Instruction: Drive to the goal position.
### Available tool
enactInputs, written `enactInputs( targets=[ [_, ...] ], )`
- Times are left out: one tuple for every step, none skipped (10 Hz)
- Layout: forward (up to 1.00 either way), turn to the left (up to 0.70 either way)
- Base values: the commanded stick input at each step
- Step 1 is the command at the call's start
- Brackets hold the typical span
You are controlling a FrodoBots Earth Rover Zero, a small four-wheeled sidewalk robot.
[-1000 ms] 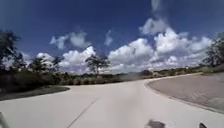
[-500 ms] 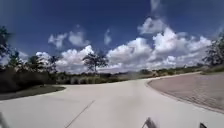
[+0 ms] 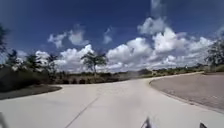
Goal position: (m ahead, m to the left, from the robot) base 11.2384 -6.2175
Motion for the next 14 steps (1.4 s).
enactInputs(
  targets=[
    [0.70, 0.00],
    [0.70, 0.00],
    [0.70, -0.11],
    [0.70, -0.14],
    [0.70, -0.14],
    [0.70, -0.14],
    [0.70, -0.10],
    [0.70, 0.00],
    [0.70, 0.00],
    [0.70, 0.00],
    [0.70, 0.00],
    [0.70, 0.00],
    [0.70, -0.01],
    [0.70, -0.11]
  ],
)
